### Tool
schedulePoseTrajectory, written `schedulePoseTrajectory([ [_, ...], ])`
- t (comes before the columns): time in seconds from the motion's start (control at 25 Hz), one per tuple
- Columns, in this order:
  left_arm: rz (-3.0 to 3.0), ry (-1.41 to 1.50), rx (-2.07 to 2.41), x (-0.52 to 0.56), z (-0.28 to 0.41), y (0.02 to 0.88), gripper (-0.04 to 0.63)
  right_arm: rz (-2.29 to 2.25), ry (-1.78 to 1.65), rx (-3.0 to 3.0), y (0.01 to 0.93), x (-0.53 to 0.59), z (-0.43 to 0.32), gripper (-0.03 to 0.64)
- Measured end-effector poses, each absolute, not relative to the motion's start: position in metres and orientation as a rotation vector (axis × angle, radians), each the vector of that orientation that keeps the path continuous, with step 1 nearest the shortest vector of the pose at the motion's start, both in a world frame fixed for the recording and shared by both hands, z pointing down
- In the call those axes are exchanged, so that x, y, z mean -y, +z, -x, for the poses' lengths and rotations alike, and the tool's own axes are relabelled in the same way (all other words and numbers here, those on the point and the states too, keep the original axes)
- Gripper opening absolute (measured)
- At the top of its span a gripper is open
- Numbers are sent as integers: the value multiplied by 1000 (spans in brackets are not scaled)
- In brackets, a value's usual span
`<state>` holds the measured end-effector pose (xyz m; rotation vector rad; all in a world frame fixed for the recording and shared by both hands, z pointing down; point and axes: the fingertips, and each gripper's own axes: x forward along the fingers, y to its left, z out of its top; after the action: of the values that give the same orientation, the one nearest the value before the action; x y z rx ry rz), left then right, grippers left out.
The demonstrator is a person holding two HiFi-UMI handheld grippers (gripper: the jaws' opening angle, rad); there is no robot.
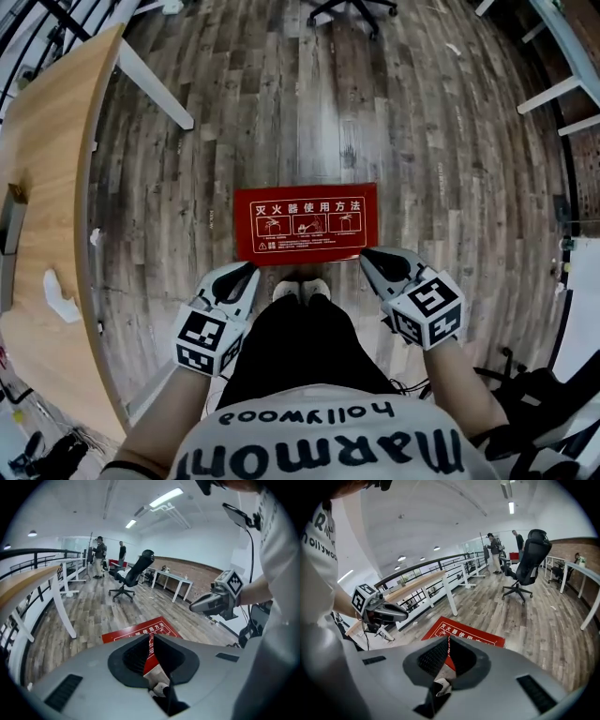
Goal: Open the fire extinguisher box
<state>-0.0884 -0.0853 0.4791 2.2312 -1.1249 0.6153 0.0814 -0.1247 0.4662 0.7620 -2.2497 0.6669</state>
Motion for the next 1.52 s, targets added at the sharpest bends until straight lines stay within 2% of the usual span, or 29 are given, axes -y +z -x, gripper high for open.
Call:
schedulePoseTrajectory([
  [0.16, -2236, 635, 1092, 87, 74, 498, 14, -648, 581, 2234, 494, 115, -73, 12],
  [0.2, -2216, 631, 1085, 88, 72, 504, 37, -604, 546, 2229, 501, 112, -70, 16],
  [0.24, -2202, 637, 1074, 89, 69, 510, 92, -560, 507, 2220, 508, 108, -67, 38],
  [0.28, -2194, 654, 1060, 89, 67, 516, 146, -516, 466, 2207, 517, 104, -65, 97],
  [0.32, -2196, 680, 1050, 88, 64, 522, 168, -475, 422, 2189, 526, 99, -64, 140],
  [0.44, -2241, 827, 1036, 84, 59, 542, 197, -386, 261, 2119, 553, 89, -67, 174],
  [0.68, -2397, 1325, 1100, 72, 63, 598, 216, -327, -196, 1960, 605, 88, -81, 216],
  [0.88, -2535, 1584, 1127, 72, 63, 637, 237, -325, -442, 1852, 648, 87, -92, 236],
  [1.12, -2706, 1728, 1106, 72, 52, 662, 290, -413, -623, 1804, 672, 90, -100, 256],
  [1.52, -2780, 1720, 1192, 87, 50, 689, 290, -567, -737, 1825, 688, 101, -103, 255],
])
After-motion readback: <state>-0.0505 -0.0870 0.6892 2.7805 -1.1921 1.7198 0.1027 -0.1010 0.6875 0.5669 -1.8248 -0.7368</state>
